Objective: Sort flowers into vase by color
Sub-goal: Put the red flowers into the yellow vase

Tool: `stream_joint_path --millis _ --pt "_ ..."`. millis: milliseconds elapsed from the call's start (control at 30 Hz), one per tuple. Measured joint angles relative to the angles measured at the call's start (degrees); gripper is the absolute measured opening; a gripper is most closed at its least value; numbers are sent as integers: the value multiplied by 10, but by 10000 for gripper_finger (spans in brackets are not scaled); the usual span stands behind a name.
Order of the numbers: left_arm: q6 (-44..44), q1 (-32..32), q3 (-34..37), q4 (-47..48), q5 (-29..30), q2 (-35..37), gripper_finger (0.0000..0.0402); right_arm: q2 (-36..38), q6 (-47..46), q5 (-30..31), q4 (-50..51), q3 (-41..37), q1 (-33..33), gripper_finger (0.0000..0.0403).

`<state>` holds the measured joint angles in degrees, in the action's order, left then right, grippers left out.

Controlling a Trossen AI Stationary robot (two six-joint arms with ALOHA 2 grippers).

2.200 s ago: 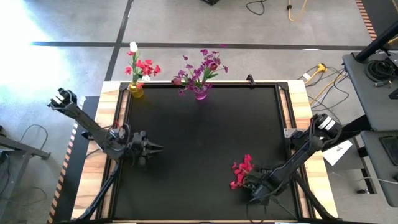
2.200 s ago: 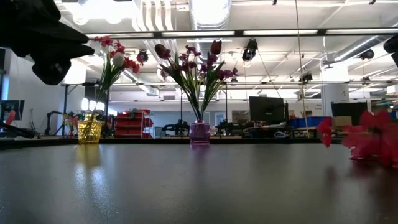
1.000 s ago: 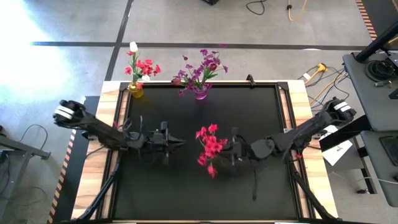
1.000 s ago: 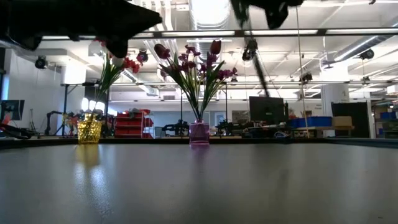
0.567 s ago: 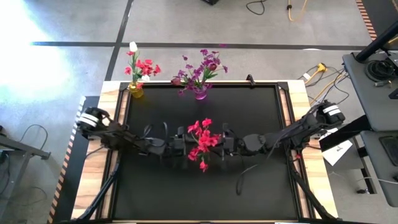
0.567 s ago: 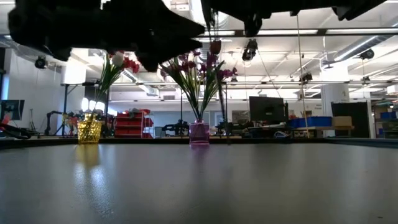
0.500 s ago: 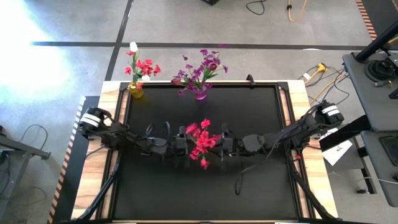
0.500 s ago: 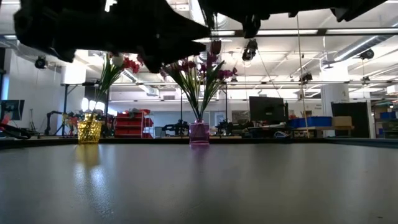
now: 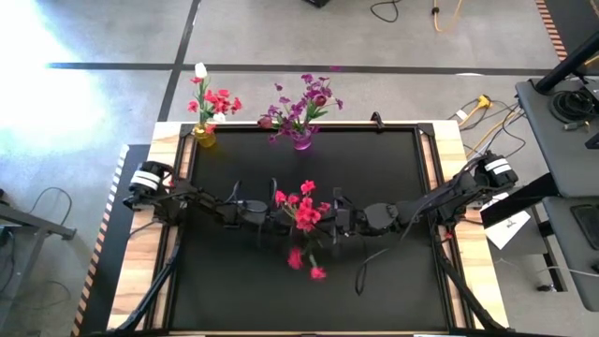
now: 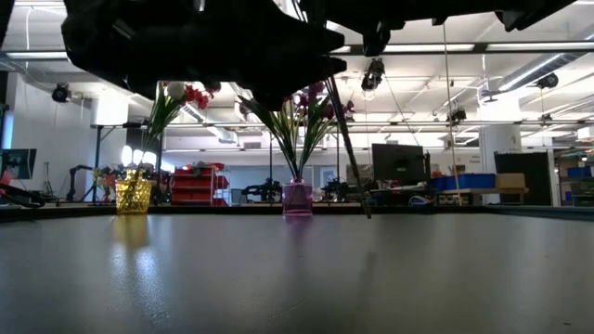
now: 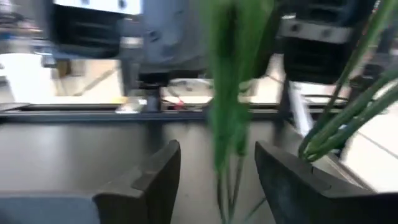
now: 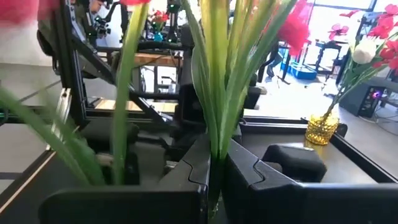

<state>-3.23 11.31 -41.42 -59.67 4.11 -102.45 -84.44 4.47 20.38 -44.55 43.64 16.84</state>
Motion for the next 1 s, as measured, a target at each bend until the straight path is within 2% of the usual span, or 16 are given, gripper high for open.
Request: stream_joint_path --millis 67,133,300,400,500,567,700,800,1000 --pt "-1 0 -2 16 -27 4 187 0 0 -1 4 0 0 13" --pt "-1 1 -2 23 -29 6 184 3 0 -1 11 0 0 13" --pt "1 -4 -1 23 14 10 161 4 0 1 9 0 0 13" --pt "-3 -10 -2 25 13 11 113 3 -2 2 9 0 0 13" --pt "-5 -17 -1 30 11 14 37 3 -3 2 12 0 0 21" --pt "-14 -22 -1 41 10 20 11 4 -3 3 13 0 0 42" --pt "-14 -24 3 80 11 46 7 15 -6 10 27 0 0 109" --pt "-14 -24 12 144 22 92 2 41 -3 36 65 0 4 158" --pt "2 -21 61 280 146 255 1 119 -8 65 178 -2 25 218"
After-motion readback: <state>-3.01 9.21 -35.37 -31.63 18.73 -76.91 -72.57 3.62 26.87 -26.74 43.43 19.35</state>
